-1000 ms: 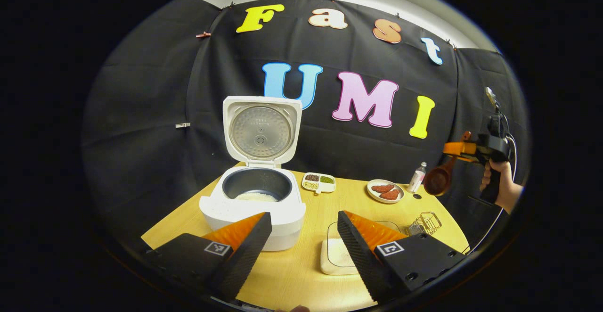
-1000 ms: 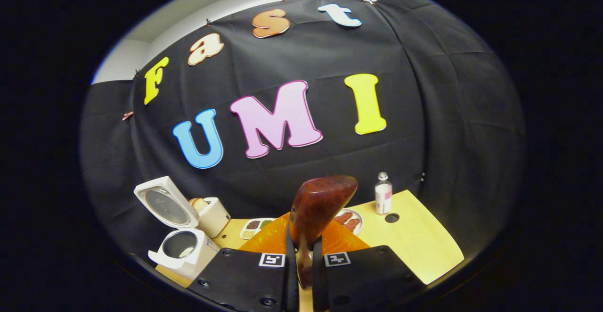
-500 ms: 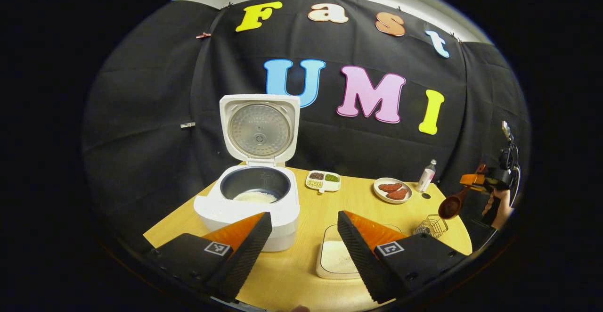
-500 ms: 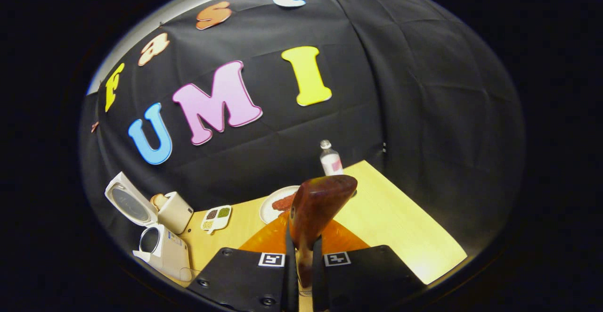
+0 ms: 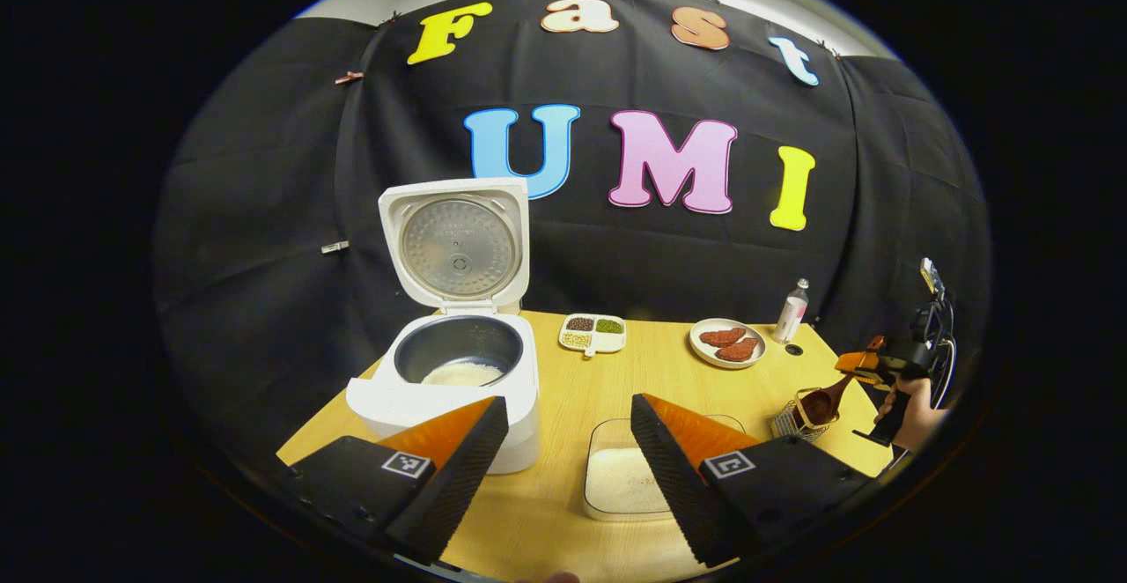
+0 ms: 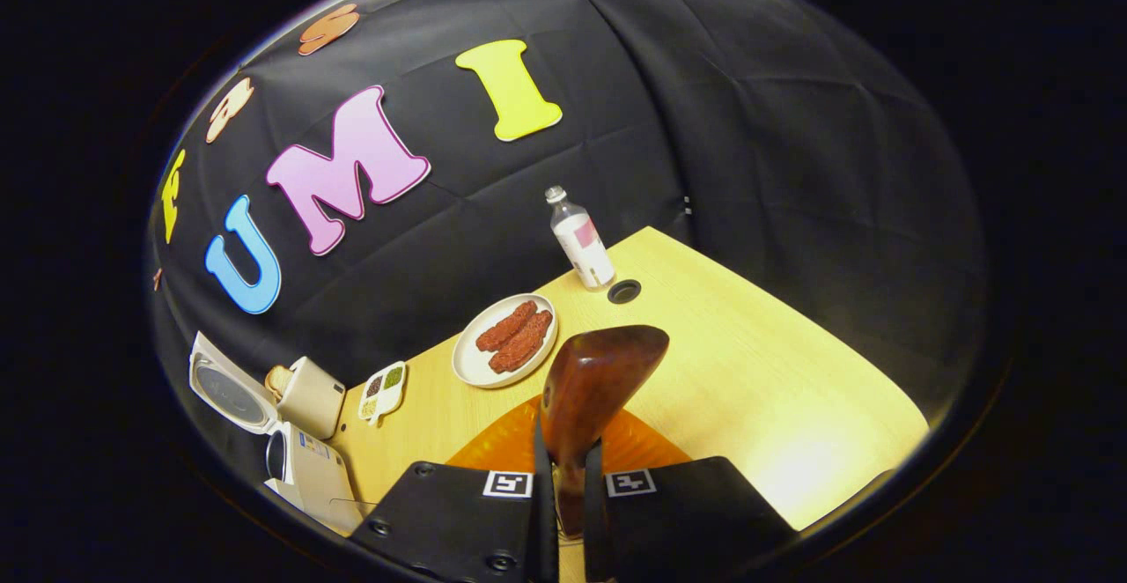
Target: Close the left gripper, press the button to open the rice cooker; take a wooden spoon from the chopstick holder with the right hand, scoop a spoonful of rice and pour it into the rice cooker, then put the wooden spoon back into the chopstick holder.
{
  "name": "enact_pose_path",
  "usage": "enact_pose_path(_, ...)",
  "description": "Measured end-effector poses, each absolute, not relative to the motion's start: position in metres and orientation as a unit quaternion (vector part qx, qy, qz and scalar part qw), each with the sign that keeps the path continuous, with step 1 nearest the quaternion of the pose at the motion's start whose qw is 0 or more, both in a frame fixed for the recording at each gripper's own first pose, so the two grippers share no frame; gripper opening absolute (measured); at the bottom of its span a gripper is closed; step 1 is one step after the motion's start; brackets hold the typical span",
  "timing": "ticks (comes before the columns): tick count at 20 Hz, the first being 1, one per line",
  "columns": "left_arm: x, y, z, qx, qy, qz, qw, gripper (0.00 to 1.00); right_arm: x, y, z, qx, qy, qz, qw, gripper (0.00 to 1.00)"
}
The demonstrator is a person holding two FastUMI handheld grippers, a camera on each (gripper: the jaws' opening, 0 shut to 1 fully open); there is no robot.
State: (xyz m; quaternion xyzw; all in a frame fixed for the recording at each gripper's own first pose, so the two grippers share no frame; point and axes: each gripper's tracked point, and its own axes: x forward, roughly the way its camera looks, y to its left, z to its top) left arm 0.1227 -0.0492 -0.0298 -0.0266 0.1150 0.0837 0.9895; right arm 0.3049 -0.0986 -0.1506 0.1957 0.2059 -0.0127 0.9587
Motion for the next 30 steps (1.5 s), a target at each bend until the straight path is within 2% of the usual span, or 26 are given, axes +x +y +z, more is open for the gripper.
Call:
enact_pose_path(7,0.122,-0.039,-0.018,-0.027,0.108,0.105,0.988,0.96,0.311,-0.097,-0.171,0.208,0.214,-0.03,0.954,0.19)
enact_pose_path(9,0.117,-0.034,-0.016,-0.053,0.105,0.113,0.987,0.96,0.309,-0.101,-0.173,0.191,0.21,-0.037,0.958,0.23)
enact_pose_path(13,0.102,-0.007,-0.005,-0.07,0.088,0.143,0.983,0.96,0.295,-0.097,-0.18,0.147,0.229,-0.031,0.962,0.95)
enact_pose_path(14,0.099,0.002,-0.002,-0.069,0.084,0.149,0.983,0.96,0.287,-0.099,-0.175,0.136,0.228,-0.033,0.963,0.99)
enact_pose_path(22,0.105,0.095,0.06,-0.059,0.045,0.195,0.978,0.96,0.238,-0.127,-0.147,0.114,0.203,-0.064,0.971,0.98)
enact_pose_path(27,0.138,0.134,0.123,-0.019,0.009,0.193,0.981,0.96,0.188,-0.152,-0.152,0.118,0.209,-0.102,0.965,0.98)
enact_pose_path(30,0.169,0.139,0.159,-0.009,-0.009,0.17,0.985,0.96,0.155,-0.155,-0.164,0.116,0.223,-0.117,0.961,0.99)
